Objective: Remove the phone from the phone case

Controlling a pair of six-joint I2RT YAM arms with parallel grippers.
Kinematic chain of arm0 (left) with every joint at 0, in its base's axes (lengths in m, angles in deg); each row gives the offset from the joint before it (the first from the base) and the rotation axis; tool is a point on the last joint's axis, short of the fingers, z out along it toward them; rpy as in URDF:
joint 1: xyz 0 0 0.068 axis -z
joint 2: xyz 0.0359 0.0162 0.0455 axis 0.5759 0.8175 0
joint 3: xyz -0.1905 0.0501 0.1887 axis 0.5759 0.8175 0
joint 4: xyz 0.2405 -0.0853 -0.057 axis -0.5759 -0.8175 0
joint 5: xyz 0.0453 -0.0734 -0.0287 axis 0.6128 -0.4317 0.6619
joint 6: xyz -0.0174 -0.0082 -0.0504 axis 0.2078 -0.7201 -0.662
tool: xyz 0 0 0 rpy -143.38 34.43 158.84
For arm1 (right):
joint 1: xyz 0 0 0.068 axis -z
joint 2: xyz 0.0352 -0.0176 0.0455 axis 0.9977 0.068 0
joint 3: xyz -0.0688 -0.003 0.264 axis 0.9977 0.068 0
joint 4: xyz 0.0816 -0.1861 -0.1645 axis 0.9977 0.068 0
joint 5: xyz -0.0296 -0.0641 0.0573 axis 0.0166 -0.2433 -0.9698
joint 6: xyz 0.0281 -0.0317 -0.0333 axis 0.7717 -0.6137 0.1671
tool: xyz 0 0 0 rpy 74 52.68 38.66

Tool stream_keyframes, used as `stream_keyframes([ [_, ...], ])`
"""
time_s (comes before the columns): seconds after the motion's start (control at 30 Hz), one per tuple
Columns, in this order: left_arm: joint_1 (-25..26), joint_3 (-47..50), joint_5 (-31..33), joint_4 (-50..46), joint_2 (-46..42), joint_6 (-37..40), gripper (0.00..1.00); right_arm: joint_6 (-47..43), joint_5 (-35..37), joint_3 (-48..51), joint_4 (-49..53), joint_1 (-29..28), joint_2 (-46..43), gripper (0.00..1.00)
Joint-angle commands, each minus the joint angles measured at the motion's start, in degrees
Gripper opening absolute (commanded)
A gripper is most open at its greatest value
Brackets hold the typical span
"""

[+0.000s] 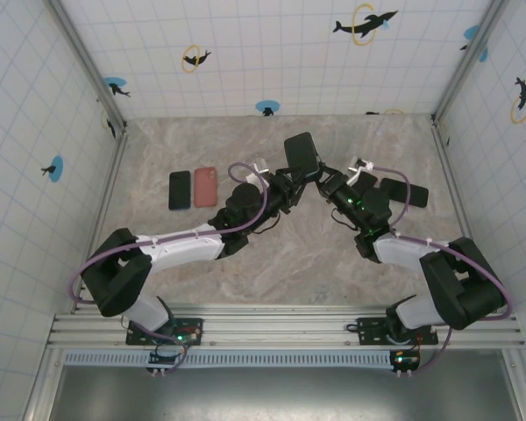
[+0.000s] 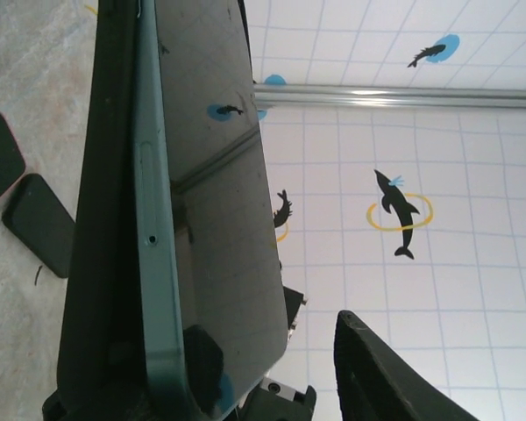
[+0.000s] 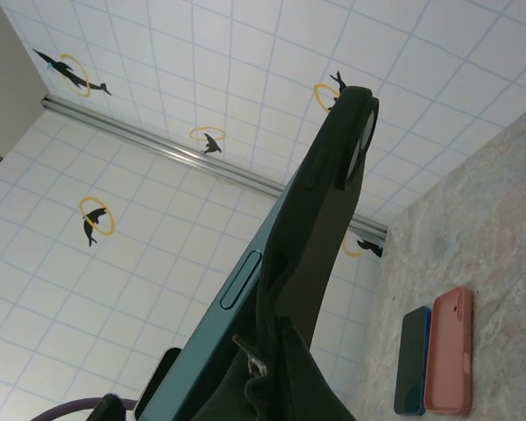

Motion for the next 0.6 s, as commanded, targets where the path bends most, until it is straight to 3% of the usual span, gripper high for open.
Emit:
stream_keyframes([
  [0.0, -0.06, -0.12, 3.33, 3.56, 0.7, -2.11, 0.38, -1.37, 1.01, 0.75, -9.2, -1.06, -1.61, 0.05],
  [0.27, -0.45, -0.68, 3.56, 4.52, 1.41, -3.55, 0.24, -1.96, 2.96, 2.68, -12.05, -2.05, -1.28, 0.05],
  [0.57, -0.63, -2.62, 2.83, 2.7, 0.24, -1.71, 0.1, -4.93, 4.5, 3.47, -7.26, -2.66, -1.54, 0.05],
])
